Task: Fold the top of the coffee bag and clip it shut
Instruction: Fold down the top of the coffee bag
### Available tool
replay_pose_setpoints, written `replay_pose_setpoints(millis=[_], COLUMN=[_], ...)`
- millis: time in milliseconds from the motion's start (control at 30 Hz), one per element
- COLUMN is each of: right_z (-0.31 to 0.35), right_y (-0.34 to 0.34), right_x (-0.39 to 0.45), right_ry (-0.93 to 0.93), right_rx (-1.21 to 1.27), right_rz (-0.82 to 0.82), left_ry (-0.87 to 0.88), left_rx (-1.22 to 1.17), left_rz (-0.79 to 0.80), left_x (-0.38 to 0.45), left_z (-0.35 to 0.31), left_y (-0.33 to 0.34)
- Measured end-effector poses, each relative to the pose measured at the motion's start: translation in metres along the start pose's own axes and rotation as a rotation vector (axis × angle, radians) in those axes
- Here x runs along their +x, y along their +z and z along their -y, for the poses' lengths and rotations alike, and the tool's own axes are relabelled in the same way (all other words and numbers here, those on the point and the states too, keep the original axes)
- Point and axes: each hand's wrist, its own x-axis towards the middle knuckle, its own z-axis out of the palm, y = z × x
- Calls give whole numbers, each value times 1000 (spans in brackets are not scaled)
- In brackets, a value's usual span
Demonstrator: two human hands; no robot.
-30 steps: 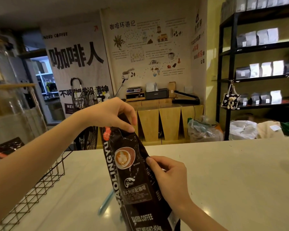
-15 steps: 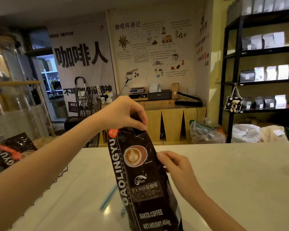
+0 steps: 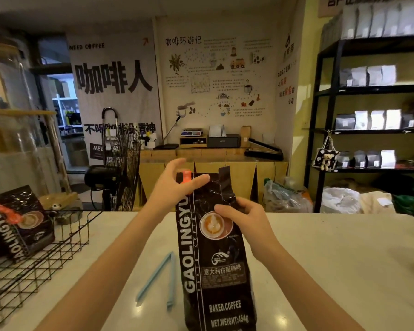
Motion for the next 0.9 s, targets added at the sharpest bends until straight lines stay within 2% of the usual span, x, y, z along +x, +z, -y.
replay_pose_setpoints(millis=[100, 233, 367, 567, 733, 900], right_z=[8, 11, 5, -2, -2, -7], right_y=[-3, -7, -13, -18, -23, -25], right_x=[10, 18, 24, 23, 20, 18], right_ry=[35, 64, 125, 180, 170, 162], right_rx=[-12, -46, -40, 8, 8, 53], right_rz=[42, 24, -55, -190, -209, -243], left_ry=[-282, -248, -215, -223, -74, 141], left_rx=[-488, -706, -678, -736, -757, -549], left_rz=[182, 47, -42, 7, -22, -130], left_x=[-11, -18, -14, -10, -11, -13], left_z=[21, 38, 41, 37, 40, 38], left_y=[9, 29, 43, 50, 56, 64])
